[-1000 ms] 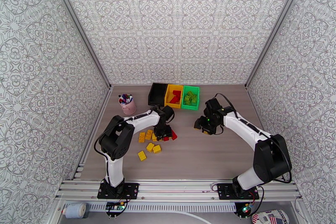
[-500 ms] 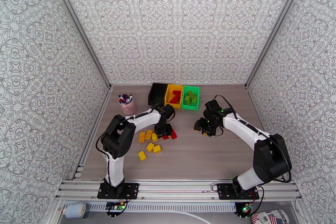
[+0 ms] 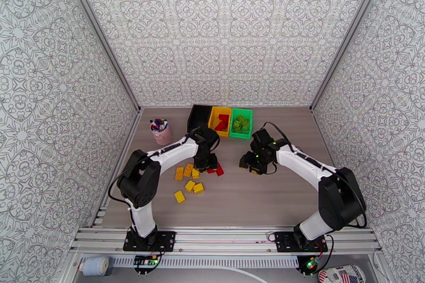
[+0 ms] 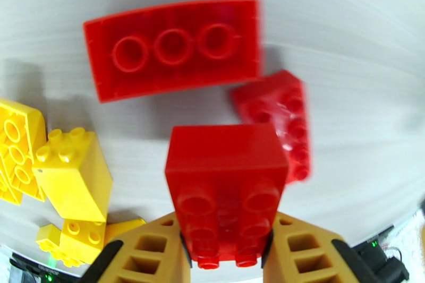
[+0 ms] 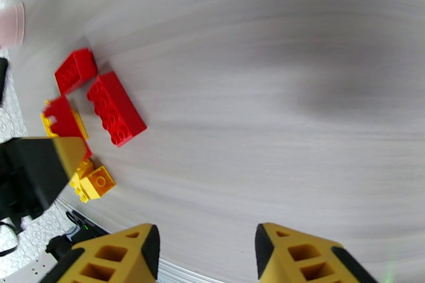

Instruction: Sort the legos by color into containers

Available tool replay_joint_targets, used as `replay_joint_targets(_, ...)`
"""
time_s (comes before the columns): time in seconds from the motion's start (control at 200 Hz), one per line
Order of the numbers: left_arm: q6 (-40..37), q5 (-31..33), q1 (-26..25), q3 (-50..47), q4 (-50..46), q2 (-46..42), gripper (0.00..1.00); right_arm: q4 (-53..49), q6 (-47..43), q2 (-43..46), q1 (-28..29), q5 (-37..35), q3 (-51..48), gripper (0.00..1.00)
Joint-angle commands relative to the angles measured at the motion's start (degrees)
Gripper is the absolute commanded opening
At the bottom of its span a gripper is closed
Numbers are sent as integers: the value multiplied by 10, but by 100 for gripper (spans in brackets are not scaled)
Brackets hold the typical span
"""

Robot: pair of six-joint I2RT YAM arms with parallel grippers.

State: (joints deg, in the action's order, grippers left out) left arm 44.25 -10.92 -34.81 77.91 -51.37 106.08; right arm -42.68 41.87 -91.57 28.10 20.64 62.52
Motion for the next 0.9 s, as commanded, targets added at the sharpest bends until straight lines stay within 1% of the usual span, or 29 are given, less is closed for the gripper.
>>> replay_joint_targets(0.0, -32, -25, 19, 29, 9, -16, 28, 11, 17, -14, 15, 4, 18, 53)
replay_joint_targets(0.17, -67, -30, 60, 104, -18, 19, 28, 0, 27, -16, 21, -9, 16, 51)
replay_joint_targets(0.18, -70, -42, 62, 110, -19, 22, 28, -2, 27, -15, 21, -10, 16, 51)
replay_joint_targets(0.215, -76, -48, 69, 129, -25, 33, 28, -6, 27, -12, 20, -13, 13, 51)
replay_joint_targets(0.375, -98, -66, 98, 234, -42, 86, 28, -30, 20, 11, 21, -37, 4, 51)
replay_joint_targets(0.57, -117, -74, 115, 389, -77, 180, 29, -44, 26, 40, 21, -60, -15, 51)
replay_joint_targets(0.635, -118, -77, 120, 447, -83, 210, 30, -43, 30, 49, 21, -61, -24, 51)
replay_joint_targets(0.895, -89, -115, 143, 609, -81, 321, 33, -53, 33, 72, 21, -73, -35, 51)
